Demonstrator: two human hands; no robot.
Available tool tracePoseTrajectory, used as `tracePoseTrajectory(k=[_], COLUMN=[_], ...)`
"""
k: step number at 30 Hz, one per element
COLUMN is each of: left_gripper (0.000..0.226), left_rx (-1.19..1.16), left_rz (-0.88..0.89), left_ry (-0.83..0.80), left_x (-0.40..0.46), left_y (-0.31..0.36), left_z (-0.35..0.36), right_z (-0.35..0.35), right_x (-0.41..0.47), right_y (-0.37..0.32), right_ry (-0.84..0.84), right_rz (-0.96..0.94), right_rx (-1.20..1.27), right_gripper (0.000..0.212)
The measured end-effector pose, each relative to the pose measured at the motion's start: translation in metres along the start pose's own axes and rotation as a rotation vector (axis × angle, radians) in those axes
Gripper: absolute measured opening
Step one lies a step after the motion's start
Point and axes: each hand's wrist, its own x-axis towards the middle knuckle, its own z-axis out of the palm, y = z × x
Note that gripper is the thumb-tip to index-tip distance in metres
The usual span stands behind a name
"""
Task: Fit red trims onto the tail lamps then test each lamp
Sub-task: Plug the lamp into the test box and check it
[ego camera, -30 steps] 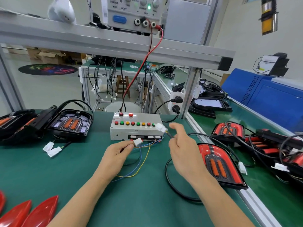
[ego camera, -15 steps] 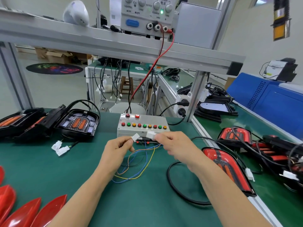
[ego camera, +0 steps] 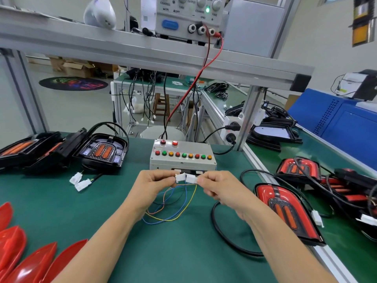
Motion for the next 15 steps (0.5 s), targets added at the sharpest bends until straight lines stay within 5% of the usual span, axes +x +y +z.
tracePoseTrajectory(k=[15], left_gripper=[0.014], left_rx=[0.076], left_rz=[-0.053], left_ry=[-0.083], left_x=[0.0050], left_y=[0.0053], left_z=[-0.0046], right_z=[0.0008], right_x=[0.0056], right_y=[0.0104], right_ry=[0.118], right_rz=[-0.102], right_rx=[0.015], right_gripper=[0.015])
